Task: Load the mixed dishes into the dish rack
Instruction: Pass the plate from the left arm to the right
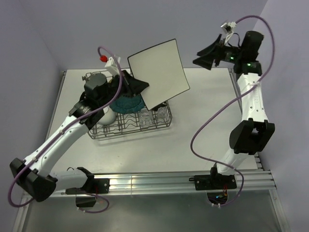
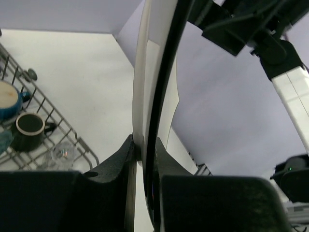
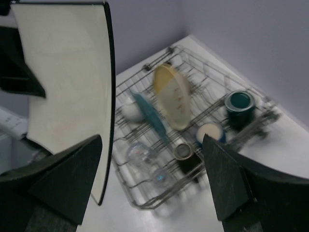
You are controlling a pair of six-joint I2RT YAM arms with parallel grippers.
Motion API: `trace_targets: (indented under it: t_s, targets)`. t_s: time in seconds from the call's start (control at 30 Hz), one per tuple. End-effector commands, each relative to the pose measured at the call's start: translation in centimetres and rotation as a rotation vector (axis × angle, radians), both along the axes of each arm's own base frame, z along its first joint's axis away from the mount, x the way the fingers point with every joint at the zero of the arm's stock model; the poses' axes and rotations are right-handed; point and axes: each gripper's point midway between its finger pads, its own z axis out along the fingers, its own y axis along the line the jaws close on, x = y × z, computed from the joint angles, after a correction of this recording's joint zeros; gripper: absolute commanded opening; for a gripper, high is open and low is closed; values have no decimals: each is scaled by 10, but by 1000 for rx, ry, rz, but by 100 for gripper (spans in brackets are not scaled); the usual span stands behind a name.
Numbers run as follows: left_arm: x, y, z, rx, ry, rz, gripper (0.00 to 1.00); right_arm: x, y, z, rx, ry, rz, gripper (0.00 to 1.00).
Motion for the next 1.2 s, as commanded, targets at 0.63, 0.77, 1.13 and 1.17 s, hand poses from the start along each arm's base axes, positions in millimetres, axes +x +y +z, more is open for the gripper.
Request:
trace_targets:
  t_s: [0.63,0.77,1.13,1.17]
  targets:
    - [-89,68,77,-260,-254,24,0,-136,139,3,40,72,648,100]
    - [-84,72,76,-257,-240,61,0,-144,137,9,28,-6,651,100]
    - [-88,79,93,-257,-272,78,0,-118,137,34,28,33,630,100]
    - [-90,80,94,-257,-272,78,0,-118,137,34,26,31,630,100]
